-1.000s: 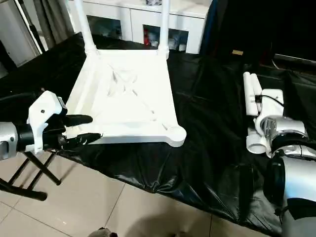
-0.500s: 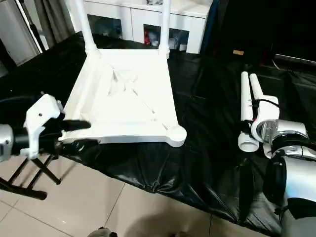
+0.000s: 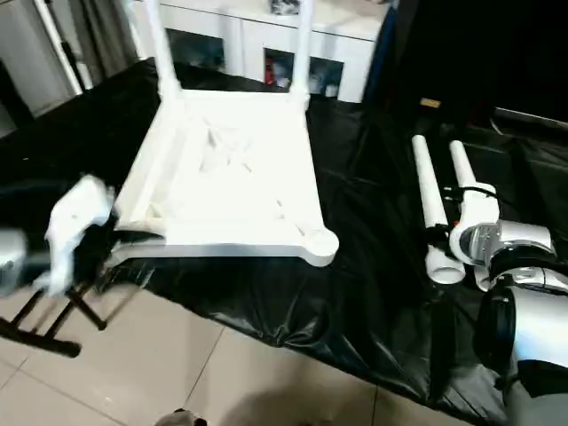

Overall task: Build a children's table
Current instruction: Pick table leg

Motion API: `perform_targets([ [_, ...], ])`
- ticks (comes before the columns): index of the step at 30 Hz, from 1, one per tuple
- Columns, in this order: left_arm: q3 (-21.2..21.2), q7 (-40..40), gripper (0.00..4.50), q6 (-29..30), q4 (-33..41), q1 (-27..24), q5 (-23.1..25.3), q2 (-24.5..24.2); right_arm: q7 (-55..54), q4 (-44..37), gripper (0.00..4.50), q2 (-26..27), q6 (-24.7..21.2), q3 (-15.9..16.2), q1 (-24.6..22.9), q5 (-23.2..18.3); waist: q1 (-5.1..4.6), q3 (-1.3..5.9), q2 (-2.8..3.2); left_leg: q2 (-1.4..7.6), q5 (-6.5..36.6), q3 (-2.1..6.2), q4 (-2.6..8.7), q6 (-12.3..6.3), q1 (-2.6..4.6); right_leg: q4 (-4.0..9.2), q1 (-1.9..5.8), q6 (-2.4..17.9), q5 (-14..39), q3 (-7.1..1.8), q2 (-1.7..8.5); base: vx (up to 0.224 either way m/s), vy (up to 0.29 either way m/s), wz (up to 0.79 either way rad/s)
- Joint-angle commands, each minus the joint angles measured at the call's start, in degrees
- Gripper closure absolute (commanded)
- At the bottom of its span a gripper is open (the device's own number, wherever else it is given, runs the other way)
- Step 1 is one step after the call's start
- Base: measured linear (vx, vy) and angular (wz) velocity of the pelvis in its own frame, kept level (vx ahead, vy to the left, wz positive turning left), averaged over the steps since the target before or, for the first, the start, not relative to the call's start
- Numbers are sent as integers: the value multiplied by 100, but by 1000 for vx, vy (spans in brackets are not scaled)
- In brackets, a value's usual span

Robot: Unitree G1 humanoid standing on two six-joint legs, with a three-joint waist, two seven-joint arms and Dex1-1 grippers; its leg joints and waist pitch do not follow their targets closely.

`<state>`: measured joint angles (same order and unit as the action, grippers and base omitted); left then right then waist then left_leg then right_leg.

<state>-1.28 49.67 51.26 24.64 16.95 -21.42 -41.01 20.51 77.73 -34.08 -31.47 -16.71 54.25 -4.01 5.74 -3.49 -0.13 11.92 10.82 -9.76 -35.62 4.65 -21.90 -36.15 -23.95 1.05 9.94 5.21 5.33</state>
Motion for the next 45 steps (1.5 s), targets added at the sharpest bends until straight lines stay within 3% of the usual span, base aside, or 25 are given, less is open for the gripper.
perform_targets([
  [1, 13, -527, 154, -115, -355, 332, 163, 359, 181, -14, 261, 8, 129, -182, 146, -204, 5, 380, 45, 49, 1558, -14, 430, 166, 71, 437, 289, 1119, 1764, -223, 232, 0, 0, 0],
  [3, -1, -879, 154, -174, -639, 564, 241, 716, 365, -65, 261, 30, 188, -255, 214, -306, 3, 383, 15, 36, 1594, -27, 416, 142, 81, 472, 289, 1091, 1857, -215, 225, 0, 0, 0],
  [5, 68, -1086, 154, -305, -895, 769, 306, 982, 535, -129, 261, 76, 142, -383, 279, -463, 7, 405, 118, 42, 1463, -4, 405, 113, 57, 443, 314, 1125, 1683, -210, 233, 0, 0, 0],
  [6, 122, -1161, 154, -380, -1017, 869, 339, 1102, 626, -167, 261, 106, 96, -443, 311, -542, -7, 405, 84, 38, 1443, -20, 403, 77, 60, 471, 308, 1138, 1644, -207, 223, 0, 0, 0],
  [8, 192, -1363, 154, -464, -1325, 1133, 348, 1463, 814, -282, 261, 211, 42, -609, 349, -768, -30, 423, 106, 30, 1335, -19, 383, -8, 39, 448, 334, 1200, 1480, -195, 211, 0, 0, 0],
  [10, 203, -1495, 122, -481, -1492, 1272, 337, 1662, 905, -361, 261, 278, 33, -719, 349, -902, -30, 443, 95, 37, 1070, -15, 370, -92, -5, 410, 367, 1303, 1220, -196, 229, 0, 0, 0],
  [11, 110, -1798, 122, -384, -1952, 1603, 261, 2129, 1198, -611, 261, 454, 76, -860, 258, -1168, -36, 448, 161, 34, 1014, -20, 354, -111, -3, 400, 359, 1334, 1143, -197, 223, 0, 0, 0],
  [12, 53, -1919, 122, -331, -2102, 1715, 225, 2293, 1318, -707, 261, 512, 57, -870, 218, -1234, -52, 462, 120, 14, 887, -58, 319, -202, 2, 409, 364, 1385, 876, -209, 190, 0, 0, 0],
  [14, -26, -2051, 102, -299, -2306, 1868, 168, 2506, 1508, -890, 261, 611, 87, -883, 130, -1330, -30, 496, 115, 39, 581, -28, 315, -385, -22, 350, 399, 1524, 563, -191, 227, 0, 0, 0],
  [15, -125, -2146, 86, -206, -2519, 2061, 34, 2785, 1973, -1467, 261, 822, 200, -814, -166, -1520, -38, 495, 107, 33, 548, -32, 312, -420, -35, 354, 406, 1536, 555, -187, 224, 0, 0, 0],
  [16, -125, -2146, 78, -206, -2519, 2061, 34, 2785, 1973, -1467, 261, 822, 200, -814, -166, -1520, 4, 508, 104, 44, 478, -50, 294, -506, 4, 364, 392, 1542, 453, -202, 236, 0, 0, 0],
  [17, -184, -2206, 79, -167, -2648, 2169, -41, 2952, 2278, -1935, 261, 941, 164, -687, -411, -1628, -22, 511, 83, 35, 326, -38, 301, -588, -35, 336, 419, 1577, 327, -185, 203, 0, 0, 0],
  [19, -424, -2375, 79, -56, -2900, 2376, -311, 3352, 2761, -3127, 261, 1199, -144, -517, -1017, -2029, 31, 502, 96, 51, 357, -57, 293, -711, 23, 368, 398, 1528, 220, -209, 202, 0, 0, 0],
  [20, -562, -2449, 50, -37, -3087, 2508, -482, 3583, 2998, -3914, 262, 1351, -443, -471, -1421, -2401, 37, 523, 97, 41, 232, -42, 295, -772, 2, 344, 420, 1541, 134, -200, 193, 0, 0, 0],
  [21, -584, -2463, 40, -46, -3140, 2537, -511, 3622, 3043, -4058, 262, 1372, -491, -451, -1499, -2462, 59, 517, 99, 51, 263, -52, 304, -806, 31, 377, 399, 1518, 164, -205, 201, 0, 0, 0],
  [24, -889, -2625, 27, -33, -3484, 2738, -786, 3940, 3226, -5105, 262, 1529, -898, -347, -2020, -2916, 75, 505, 122, 72, 443, -46, 325, -717, 54, 420, 383, 1486, 518, -202, 211, 0, 0, 0],
  [26, -1098, -2722, 12, 7, -3713, 2873, -986, 4130, 3295, -5841, 262, 1629, -1189, -261, -2320, -3248, 63, 473, 153, 58, 688, -38, 356, -573, 60, 487, 381, 1290, 977, -198, 211, 0, 0, 0],
  [28, -1167, -2778, 0, 8, -3825, 2924, -1050, 4201, 3291, -6090, 262, 1669, -1284, -223, -2409, -3328, 54, 471, 126, 49, 805, -22, 379, -484, 63, 535, 388, 1127, 1260, -198, 223, 0, 0, 0],
  [29, -1197, -2795, 0, 0, -3871, 2939, -1082, 4236, 3287, -6174, 262, 1686, -1307, -202, -2437, -3349, 51, 468, 177, 44, 818, -17, 377, -441, 62, 545, 382, 1085, 1335, -196, 225, 0, 0, 0],
  [32, -1308, -2829, 0, -38, -4019, 3001, -1153, 4391, 3241, -6570, 262, 1751, -1403, -149, -2602, -3422, 9, 453, 165, 41, 942, -16, 406, -323, 76, 622, 366, 915, 1658, -181, 221, 0, 0, 0],
  [39, -1570, -2944, 0, -172, -4307, 3230, -1442, 4598, 2926, -7278, 262, 1791, -1684, 104, -2890, -3484, -74, 465, 181, 47, 801, 12, 427, -322, 40, 612, 395, 963, 1383, -175, 225, 0, 0, 0],
  [45, -1462, -3009, 0, -230, -4413, 3252, -1317, 4630, 2602, -7437, 262, 1812, -1674, 463, -2847, -3168, -97, 461, 160, 37, 747, -1, 421, -331, 34, 624, 390, 918, 1445, -186, 228, 0, 0, 0],
])
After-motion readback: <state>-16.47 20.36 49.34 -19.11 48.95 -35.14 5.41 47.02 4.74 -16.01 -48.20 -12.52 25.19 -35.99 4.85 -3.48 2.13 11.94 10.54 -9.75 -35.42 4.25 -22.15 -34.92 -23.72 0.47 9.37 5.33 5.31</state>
